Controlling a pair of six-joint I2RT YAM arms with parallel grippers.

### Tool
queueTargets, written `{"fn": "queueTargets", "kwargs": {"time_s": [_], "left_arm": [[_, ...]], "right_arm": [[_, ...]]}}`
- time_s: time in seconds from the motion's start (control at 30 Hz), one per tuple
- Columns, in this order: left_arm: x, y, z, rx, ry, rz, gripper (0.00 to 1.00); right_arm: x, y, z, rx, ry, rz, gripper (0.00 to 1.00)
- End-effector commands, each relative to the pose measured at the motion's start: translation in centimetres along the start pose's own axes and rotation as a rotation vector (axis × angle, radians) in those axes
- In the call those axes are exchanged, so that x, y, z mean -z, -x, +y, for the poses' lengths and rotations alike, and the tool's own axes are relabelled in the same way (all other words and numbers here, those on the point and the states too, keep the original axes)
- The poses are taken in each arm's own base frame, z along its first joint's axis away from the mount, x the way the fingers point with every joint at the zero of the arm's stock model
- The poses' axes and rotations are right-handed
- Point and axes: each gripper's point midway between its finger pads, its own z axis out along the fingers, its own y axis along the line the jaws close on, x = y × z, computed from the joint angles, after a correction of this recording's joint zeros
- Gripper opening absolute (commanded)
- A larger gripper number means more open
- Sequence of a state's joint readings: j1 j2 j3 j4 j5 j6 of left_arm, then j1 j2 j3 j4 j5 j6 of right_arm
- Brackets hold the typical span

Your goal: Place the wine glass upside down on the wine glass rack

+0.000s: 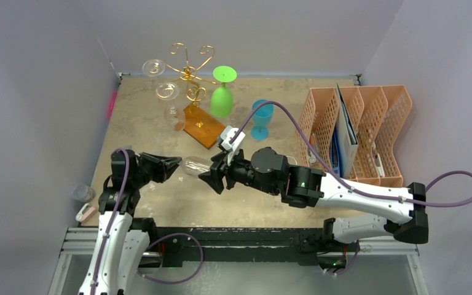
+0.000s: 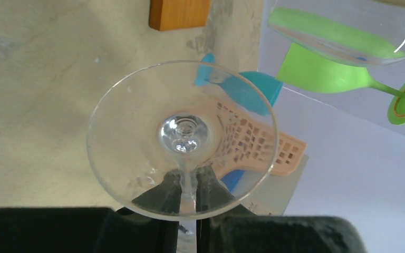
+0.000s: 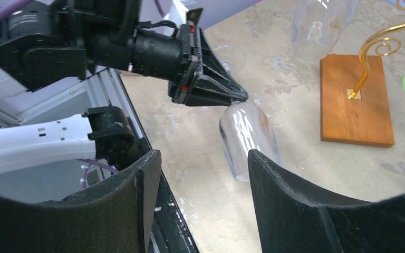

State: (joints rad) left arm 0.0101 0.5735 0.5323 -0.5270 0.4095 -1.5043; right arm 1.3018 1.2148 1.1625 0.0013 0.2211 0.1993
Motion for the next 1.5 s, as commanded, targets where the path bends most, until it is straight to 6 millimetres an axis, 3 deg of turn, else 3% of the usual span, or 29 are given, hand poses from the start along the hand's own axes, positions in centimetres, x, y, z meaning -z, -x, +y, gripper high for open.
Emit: {"fn": "queueTargets", "kwargs": {"time_s": [0.0,0.3,0.43,0.57,0.73,0.87,1.0,1.17,1.33,1.47], "left_arm": [[2.1,1.2,-0.1,-0.147,-0.019,-0.128,0.0],[6.8,2.2,-4.4,-0.569,-0.292,-0.353,0.0],[8.2,1.6,-6.4,-0.736,-0.377,-0.385,0.0],[9.5,-0.3,-9.1,-0.961,-0.527,-0.371,0.0],[11.3,-5.1,-12.0,-1.313,-0.793,-0.238,0.0],[11.7,-7.8,-12.2,-1.472,-0.874,-0.06,0.0],[12.2,-9.7,-12.2,-1.545,-0.972,0.085,0.0],[12.9,-11.0,-11.9,-1.61,-1.052,0.21,0.0],[13.3,-11.8,-11.7,-1.656,-1.105,0.348,0.0],[13.4,-11.8,-12.2,-1.697,-1.113,0.374,0.0]], "right_arm": [[-0.5,0.6,-0.9,-0.042,-0.054,-0.018,0.64],[-1.2,0.7,-1.9,-0.08,-0.116,-0.022,0.64],[-0.8,1.2,-2.4,-0.101,-0.139,-0.039,0.64],[-0.3,1.5,-3.2,-0.125,-0.173,-0.043,0.64],[-0.1,2.1,-3.3,-0.179,-0.131,-0.042,0.64],[0.7,4.0,-0.4,-0.215,0.088,-0.094,0.64],[1.8,5.6,-0.2,-0.224,0.126,-0.142,0.64],[2.9,7.0,0.7,-0.228,0.204,-0.19,0.66],[3.3,6.9,2.8,-0.221,0.33,-0.168,0.66],[3.2,7.2,2.2,-0.295,0.292,-0.179,0.67]]}}
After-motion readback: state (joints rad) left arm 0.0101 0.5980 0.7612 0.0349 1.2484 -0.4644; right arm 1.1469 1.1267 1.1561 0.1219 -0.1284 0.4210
